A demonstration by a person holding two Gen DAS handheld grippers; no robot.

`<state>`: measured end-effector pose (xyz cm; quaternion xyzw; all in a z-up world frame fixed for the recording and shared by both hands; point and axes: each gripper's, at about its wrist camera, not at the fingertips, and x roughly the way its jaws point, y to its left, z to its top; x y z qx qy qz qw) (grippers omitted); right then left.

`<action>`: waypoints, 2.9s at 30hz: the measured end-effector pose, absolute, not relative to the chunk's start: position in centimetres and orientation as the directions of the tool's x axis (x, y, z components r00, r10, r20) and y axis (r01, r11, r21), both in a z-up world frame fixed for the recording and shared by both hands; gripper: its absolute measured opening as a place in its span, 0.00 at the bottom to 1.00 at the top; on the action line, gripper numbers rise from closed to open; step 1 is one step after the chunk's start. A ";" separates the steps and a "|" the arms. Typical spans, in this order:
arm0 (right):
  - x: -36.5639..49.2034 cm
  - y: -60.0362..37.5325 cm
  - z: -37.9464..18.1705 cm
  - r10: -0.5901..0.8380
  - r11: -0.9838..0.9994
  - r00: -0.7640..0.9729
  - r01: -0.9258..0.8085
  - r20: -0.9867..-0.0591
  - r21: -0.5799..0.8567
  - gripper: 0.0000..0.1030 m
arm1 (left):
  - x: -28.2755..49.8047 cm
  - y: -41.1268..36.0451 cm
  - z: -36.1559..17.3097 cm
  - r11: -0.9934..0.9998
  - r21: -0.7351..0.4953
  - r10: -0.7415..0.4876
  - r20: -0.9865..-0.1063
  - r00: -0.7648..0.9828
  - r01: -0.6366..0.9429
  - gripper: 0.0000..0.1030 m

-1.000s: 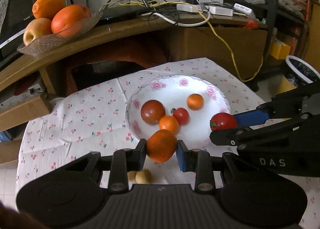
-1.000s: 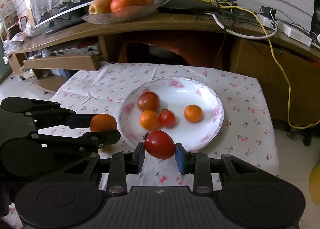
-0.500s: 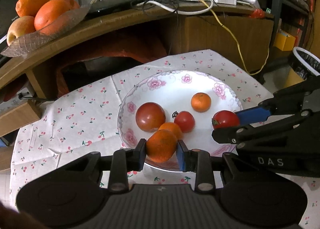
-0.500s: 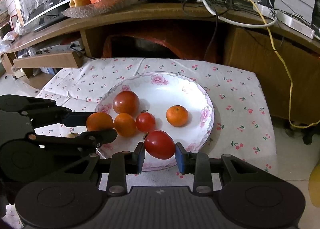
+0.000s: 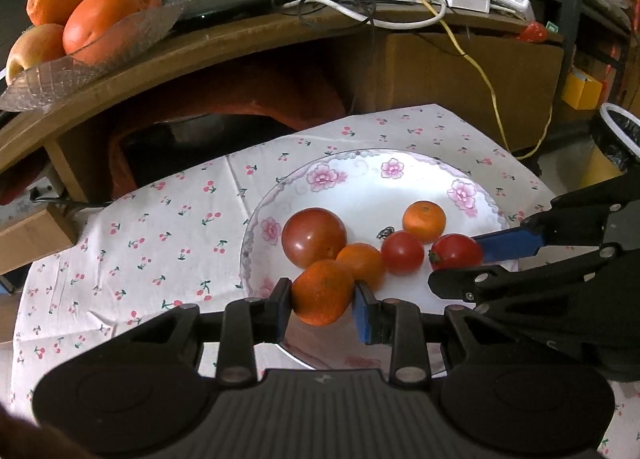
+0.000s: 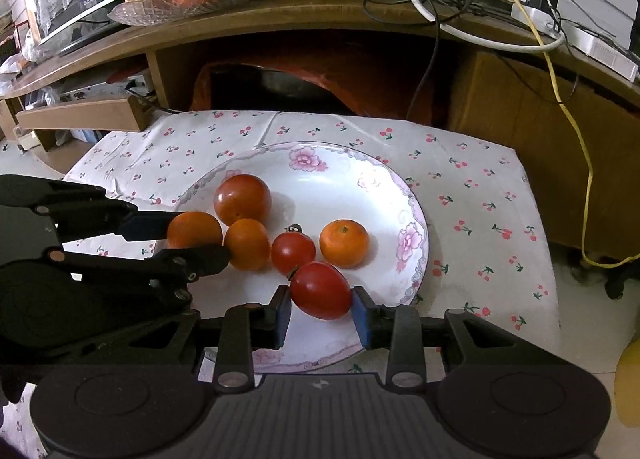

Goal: Organize fruits

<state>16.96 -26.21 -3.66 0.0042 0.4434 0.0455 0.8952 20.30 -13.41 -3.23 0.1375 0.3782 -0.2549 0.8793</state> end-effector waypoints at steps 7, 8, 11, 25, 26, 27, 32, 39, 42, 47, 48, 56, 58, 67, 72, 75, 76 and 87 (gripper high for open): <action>16.9 -26.3 -3.4 0.062 0.998 0.623 -0.055 -0.780 0.035 0.42 | 20.4 -13.3 -3.0 0.840 0.039 -0.347 -0.727 0.592 0.541 0.36; 16.9 -26.4 -3.3 0.061 0.998 0.626 -0.051 -0.778 0.038 0.43 | 20.4 -13.2 -2.9 0.842 0.040 -0.347 -0.724 0.597 0.537 0.36; 16.9 -26.8 -3.0 0.063 0.998 0.637 -0.041 -0.769 0.048 0.45 | 20.5 -13.2 -2.6 0.846 0.026 -0.353 -0.721 0.596 0.532 0.37; 16.4 -27.4 -2.1 0.065 0.998 0.678 -0.025 -0.732 0.066 0.53 | 20.5 -12.4 -1.4 0.860 -0.002 -0.368 -0.694 0.619 0.509 0.45; 16.3 -27.5 -1.9 0.067 0.997 0.685 -0.024 -0.725 0.070 0.53 | 20.4 -12.3 -1.1 0.862 -0.003 -0.370 -0.687 0.625 0.507 0.45; 16.2 -27.5 -1.6 0.071 0.997 0.692 -0.024 -0.718 0.076 0.53 | 20.4 -12.1 -0.8 0.863 -0.005 -0.372 -0.681 0.631 0.505 0.45; 15.9 -27.9 -0.6 0.095 0.993 0.719 -0.021 -0.689 0.115 0.53 | 20.2 -11.1 0.7 0.877 -0.025 -0.380 -0.647 0.661 0.480 0.47; 15.1 -28.1 0.4 0.123 0.987 0.738 -0.021 -0.663 0.160 0.53 | 20.0 -9.4 1.3 0.893 -0.020 -0.357 -0.641 0.680 0.450 0.47; 14.2 -27.3 0.4 0.148 0.986 0.733 -0.062 -0.664 0.152 0.53 | 19.5 -8.4 1.2 0.893 -0.009 -0.349 -0.646 0.679 0.450 0.47; 12.2 -24.8 -0.3 0.240 0.971 0.680 -0.177 -0.693 0.162 0.53 | 18.3 -6.5 0.6 0.885 0.016 -0.339 -0.665 0.666 0.466 0.47; 11.8 -24.1 -0.6 0.263 0.964 0.664 -0.206 -0.700 0.166 0.53 | 18.1 -6.1 0.5 0.882 0.019 -0.338 -0.669 0.662 0.470 0.47; 11.0 -19.1 -2.4 0.354 0.920 0.578 -0.358 -0.735 0.162 0.53 | 17.2 -3.0 -0.2 0.880 0.019 -0.332 -0.690 0.644 0.474 0.48; 11.8 -18.2 -3.0 0.351 0.919 0.568 -0.363 -0.744 0.157 0.52 | 17.1 -2.5 -0.4 0.881 0.014 -0.332 -0.695 0.638 0.473 0.48; 13.9 -15.9 -5.2 0.341 0.914 0.552 -0.383 -0.761 0.132 0.41 | 17.0 -0.8 -1.3 0.869 0.001 -0.346 -0.713 0.610 0.494 0.48; 14.6 -15.6 -5.7 0.310 0.923 0.537 -0.368 -0.785 0.114 0.22 | 17.0 -0.4 -1.8 0.860 -0.009 -0.359 -0.722 0.591 0.510 0.48; 14.3 -16.2 -5.5 0.292 0.932 0.539 -0.346 -0.790 0.109 0.22 | 17.0 -0.9 -2.1 0.848 -0.017 -0.375 -0.726 0.576 0.530 0.48; 14.1 -16.5 -5.4 0.288 0.935 0.540 -0.337 -0.791 0.110 0.22 | 16.9 -1.2 -2.2 0.842 -0.017 -0.382 -0.725 0.573 0.540 0.48; 10.8 -20.6 -4.8 0.241 0.957 0.532 -0.271 -0.812 0.107 0.22 | 16.9 -5.0 -4.9 0.799 0.041 -0.377 -0.743 0.553 0.600 0.47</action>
